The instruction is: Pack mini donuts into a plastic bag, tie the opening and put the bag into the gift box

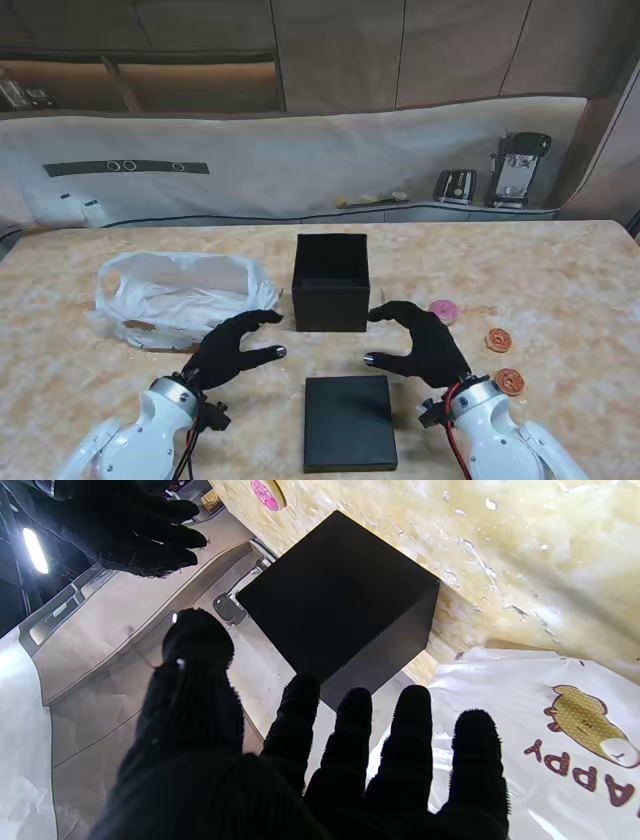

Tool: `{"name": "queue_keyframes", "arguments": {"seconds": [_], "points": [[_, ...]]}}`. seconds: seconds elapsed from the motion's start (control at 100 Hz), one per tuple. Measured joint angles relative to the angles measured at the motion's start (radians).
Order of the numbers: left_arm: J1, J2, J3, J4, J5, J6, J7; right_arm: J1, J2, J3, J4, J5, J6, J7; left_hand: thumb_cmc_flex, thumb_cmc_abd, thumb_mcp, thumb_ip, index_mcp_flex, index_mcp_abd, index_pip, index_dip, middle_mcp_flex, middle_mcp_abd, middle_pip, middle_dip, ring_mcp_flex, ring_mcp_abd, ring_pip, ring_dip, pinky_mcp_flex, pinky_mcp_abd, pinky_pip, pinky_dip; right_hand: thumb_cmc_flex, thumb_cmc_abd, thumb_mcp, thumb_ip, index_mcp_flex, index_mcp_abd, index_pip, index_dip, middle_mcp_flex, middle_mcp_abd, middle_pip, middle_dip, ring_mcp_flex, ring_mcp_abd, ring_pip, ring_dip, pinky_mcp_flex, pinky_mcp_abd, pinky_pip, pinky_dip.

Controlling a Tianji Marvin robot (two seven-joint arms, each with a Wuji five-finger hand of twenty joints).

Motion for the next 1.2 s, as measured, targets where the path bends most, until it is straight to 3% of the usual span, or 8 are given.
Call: {"name": "queue_keyframes", "arguments": {"seconds": [0.61,0.72,0.87,1.01,1.2], "points": [[-0.002,0.0,0.002,-0.003,0.006,0.017,0.002,-0.004,0.0,0.015,-0.006,0.007,0.011,0.009,0.001,0.0,0.0,0.0,0.0,0.0,0.0,0.0,0.0,0.0,0.0,0.002,0.0,0.0,0.0,0.0,0.0,0.0,0.0,0.012,-0.011,0.023,0.001,0.0,0.0,0.0,0.0,0.0,0.0,0.0,0.0,0.002,0.0,0.0,0.0,0.0,0.0,0.0,0.0,0.0],[-0.001,0.0,0.0,-0.014,0.013,0.023,0.004,-0.01,0.0,0.026,-0.013,0.003,0.005,0.009,0.106,0.0,0.011,0.0,0.0,0.0,0.007,0.007,0.0,0.0,0.002,0.013,0.001,0.0,0.0,0.0,0.001,0.0,0.0,0.023,-0.011,0.023,0.001,0.0,0.0,0.0,0.0,0.0,0.0,0.0,0.0,0.002,0.0,0.0,0.0,0.0,0.011,0.0,0.006,0.0],[0.001,-0.002,-0.011,-0.036,0.022,0.039,0.005,-0.015,0.0,0.037,-0.02,0.002,-0.002,0.005,0.107,0.0,0.02,0.0,0.0,0.01,0.015,0.025,0.0,0.0,0.016,0.024,0.002,0.0,0.0,0.002,0.005,0.0,0.02,0.026,-0.011,0.023,0.001,0.0,0.0,0.0,0.0,0.0,0.0,0.0,0.009,-0.001,0.0,0.0,0.0,0.0,0.018,0.0,0.034,0.002],[0.007,-0.007,-0.035,-0.061,0.039,0.044,0.018,-0.014,-0.001,0.042,-0.02,0.001,-0.017,-0.003,0.107,0.0,0.02,0.0,0.0,0.015,0.026,0.028,0.0,0.0,0.029,0.038,0.003,0.0,0.024,0.017,0.015,0.0,0.074,0.052,-0.011,0.023,0.001,0.0,0.0,0.0,0.0,0.0,0.0,0.0,0.01,-0.011,0.0,0.0,0.0,0.0,0.017,0.0,0.035,0.002],[0.023,-0.008,-0.096,-0.104,0.112,0.034,0.019,-0.001,-0.001,0.033,-0.006,0.006,-0.018,-0.02,0.107,0.0,0.02,0.0,0.013,0.024,0.051,0.041,0.036,0.0,0.065,0.065,0.041,0.001,0.086,0.054,0.044,0.0,0.234,0.133,-0.011,0.023,0.001,0.0,0.0,0.0,0.0,0.0,0.0,0.0,0.01,-0.01,0.0,0.0,0.0,0.0,0.006,0.0,0.035,0.002]]}}
